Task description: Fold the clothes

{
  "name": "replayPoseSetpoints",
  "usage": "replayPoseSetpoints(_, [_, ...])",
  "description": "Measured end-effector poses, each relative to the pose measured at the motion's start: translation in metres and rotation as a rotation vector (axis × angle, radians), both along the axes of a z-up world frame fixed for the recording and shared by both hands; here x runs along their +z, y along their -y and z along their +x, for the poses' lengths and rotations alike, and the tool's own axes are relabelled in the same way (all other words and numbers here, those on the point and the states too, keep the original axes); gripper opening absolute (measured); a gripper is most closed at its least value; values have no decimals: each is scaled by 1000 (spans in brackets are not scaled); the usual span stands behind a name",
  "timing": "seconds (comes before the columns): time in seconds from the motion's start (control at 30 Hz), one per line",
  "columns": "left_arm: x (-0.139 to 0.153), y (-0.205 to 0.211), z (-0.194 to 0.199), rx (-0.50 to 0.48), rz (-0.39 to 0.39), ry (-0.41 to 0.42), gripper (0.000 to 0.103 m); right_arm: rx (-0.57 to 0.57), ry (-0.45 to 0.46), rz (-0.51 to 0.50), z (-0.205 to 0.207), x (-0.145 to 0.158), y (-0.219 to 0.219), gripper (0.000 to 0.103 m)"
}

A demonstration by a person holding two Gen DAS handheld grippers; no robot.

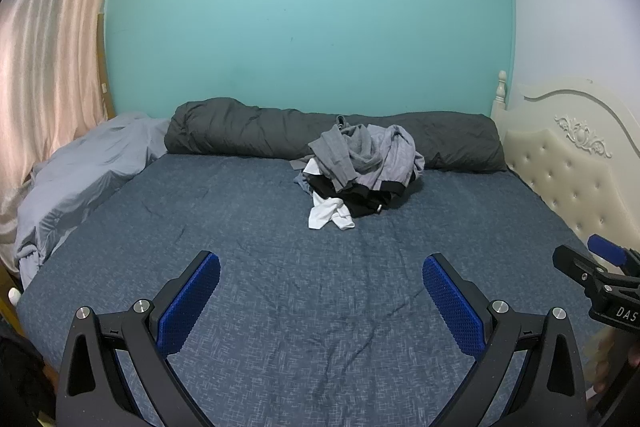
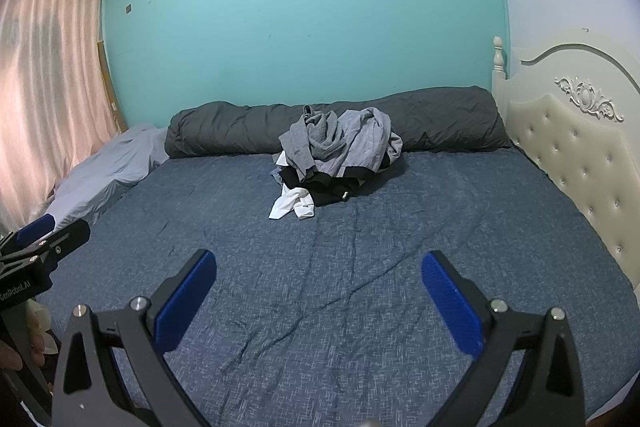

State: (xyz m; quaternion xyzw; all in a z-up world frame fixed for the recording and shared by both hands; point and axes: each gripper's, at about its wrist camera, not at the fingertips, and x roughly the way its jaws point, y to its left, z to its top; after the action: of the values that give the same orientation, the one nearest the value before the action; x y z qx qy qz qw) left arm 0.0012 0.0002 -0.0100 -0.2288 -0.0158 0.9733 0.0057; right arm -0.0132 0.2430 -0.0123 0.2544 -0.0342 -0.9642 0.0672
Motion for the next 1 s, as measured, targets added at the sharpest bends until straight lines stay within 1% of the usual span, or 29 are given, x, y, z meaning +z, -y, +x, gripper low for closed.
replayPoseSetpoints(1.0, [10,-1,-1,-14,2,4,103,-9,-3,3,3,-2,1,103])
